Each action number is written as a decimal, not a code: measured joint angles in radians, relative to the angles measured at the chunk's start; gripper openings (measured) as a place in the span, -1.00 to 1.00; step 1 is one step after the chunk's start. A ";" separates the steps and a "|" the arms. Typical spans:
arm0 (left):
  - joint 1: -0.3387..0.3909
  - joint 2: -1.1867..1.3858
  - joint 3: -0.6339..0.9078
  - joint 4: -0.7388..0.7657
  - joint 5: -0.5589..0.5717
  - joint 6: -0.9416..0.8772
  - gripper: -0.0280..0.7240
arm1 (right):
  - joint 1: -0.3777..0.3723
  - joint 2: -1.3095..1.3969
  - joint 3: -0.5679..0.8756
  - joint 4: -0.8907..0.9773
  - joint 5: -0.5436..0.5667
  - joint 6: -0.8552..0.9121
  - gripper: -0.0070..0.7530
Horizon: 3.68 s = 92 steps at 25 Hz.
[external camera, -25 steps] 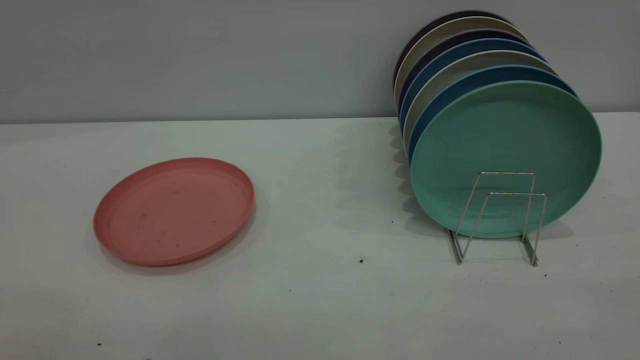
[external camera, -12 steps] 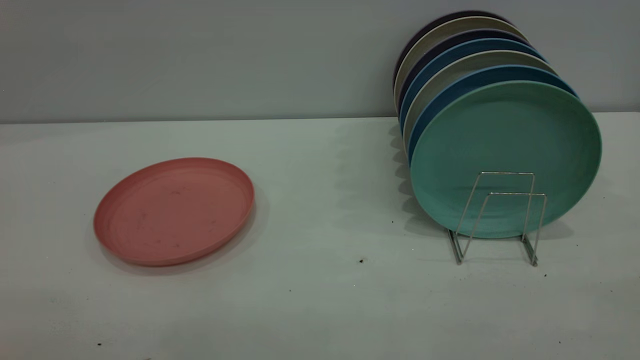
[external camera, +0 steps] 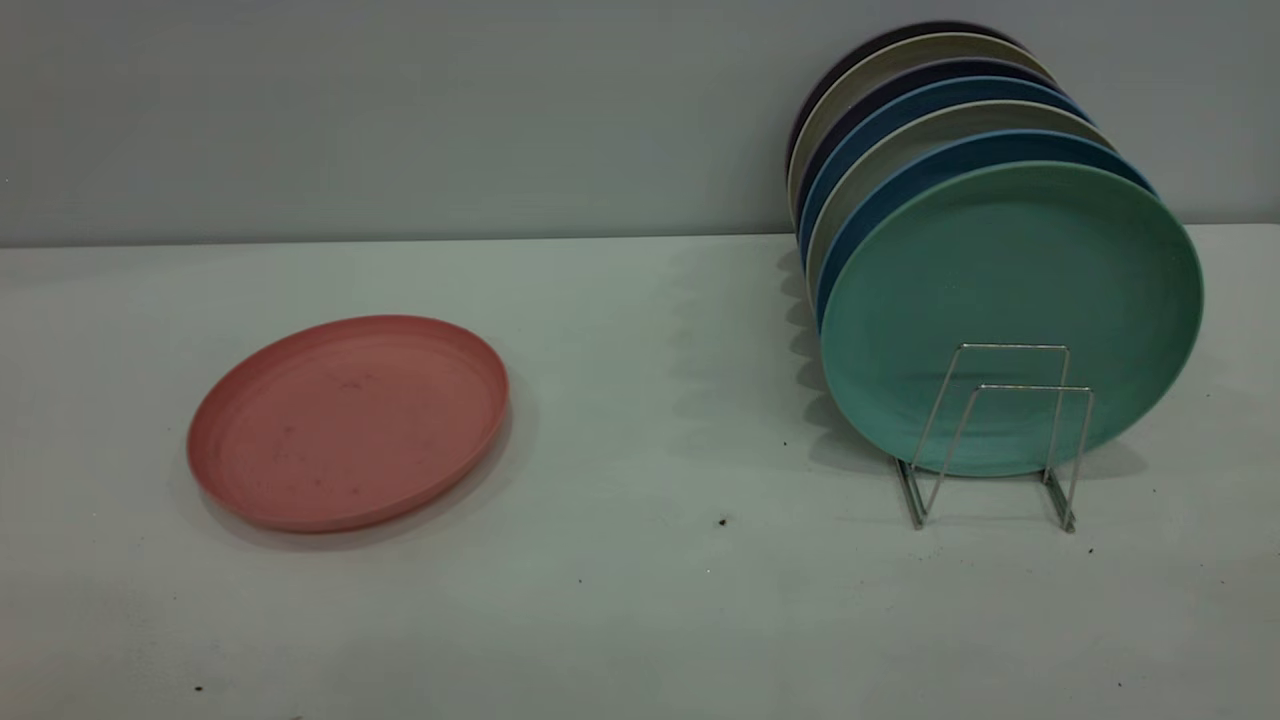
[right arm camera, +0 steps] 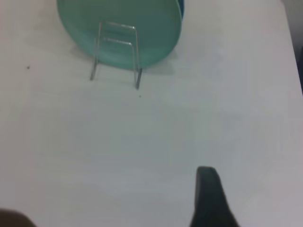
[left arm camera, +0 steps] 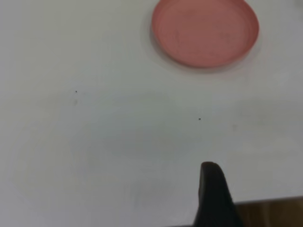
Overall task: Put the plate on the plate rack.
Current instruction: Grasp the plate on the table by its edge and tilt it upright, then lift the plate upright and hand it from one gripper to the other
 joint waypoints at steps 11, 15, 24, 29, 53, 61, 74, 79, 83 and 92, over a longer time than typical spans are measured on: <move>0.000 0.410 -0.021 -0.003 -0.300 -0.085 0.36 | 0.000 0.381 -0.014 0.258 -0.299 -0.147 0.29; 0.000 0.662 -0.021 -0.014 -0.443 -0.093 0.36 | 0.000 0.590 -0.014 0.367 -0.400 -0.279 0.29; 0.000 1.197 -0.030 -0.165 -0.801 -0.070 0.36 | 0.000 0.950 -0.087 0.564 -0.503 -0.495 0.29; 0.000 1.496 -0.137 -0.278 -0.867 0.027 0.36 | 0.000 1.053 -0.108 0.630 -0.508 -0.551 0.29; 0.105 2.133 -0.550 -0.606 -0.816 0.241 0.36 | 0.000 1.073 -0.109 0.646 -0.508 -0.572 0.29; 0.105 2.200 -0.589 -0.712 -0.830 0.306 0.36 | 0.000 1.073 -0.109 0.646 -0.508 -0.572 0.29; 0.105 2.253 -0.603 -0.757 -0.865 0.346 -0.19 | 0.000 1.073 -0.109 0.646 -0.514 -0.572 0.29; 0.105 2.253 -0.607 -0.764 -0.882 0.346 -0.83 | 0.000 1.073 -0.109 0.648 -0.516 -0.561 0.29; 0.104 2.242 -0.609 -0.764 -0.898 0.375 -0.89 | 0.000 1.073 -0.109 0.691 -0.502 -0.558 0.29; 0.090 2.122 -0.609 -0.763 -0.910 0.567 -0.89 | 0.000 1.193 -0.110 0.989 -0.445 -0.772 0.29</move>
